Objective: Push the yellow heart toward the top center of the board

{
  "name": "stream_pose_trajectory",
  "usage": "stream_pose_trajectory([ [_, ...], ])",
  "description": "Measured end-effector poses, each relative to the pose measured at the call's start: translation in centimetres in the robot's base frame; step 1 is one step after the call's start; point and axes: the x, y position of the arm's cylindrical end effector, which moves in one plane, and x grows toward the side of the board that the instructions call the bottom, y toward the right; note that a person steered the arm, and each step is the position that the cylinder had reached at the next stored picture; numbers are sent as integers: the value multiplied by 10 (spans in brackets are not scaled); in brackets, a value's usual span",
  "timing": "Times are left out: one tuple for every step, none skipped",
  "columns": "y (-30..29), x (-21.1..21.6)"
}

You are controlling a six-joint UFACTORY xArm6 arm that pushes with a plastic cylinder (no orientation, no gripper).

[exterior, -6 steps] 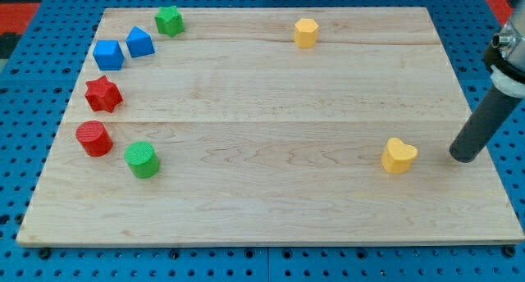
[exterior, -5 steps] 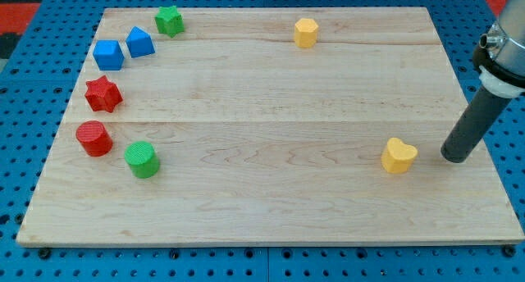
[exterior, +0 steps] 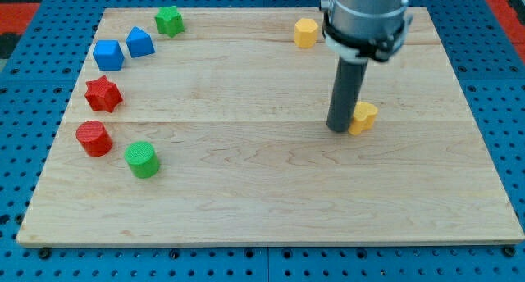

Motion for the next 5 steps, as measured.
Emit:
stream_pose_trajectory([
  [58,31],
  [71,-1],
  [34,-64],
  [-21,-103],
  [-56,-107],
])
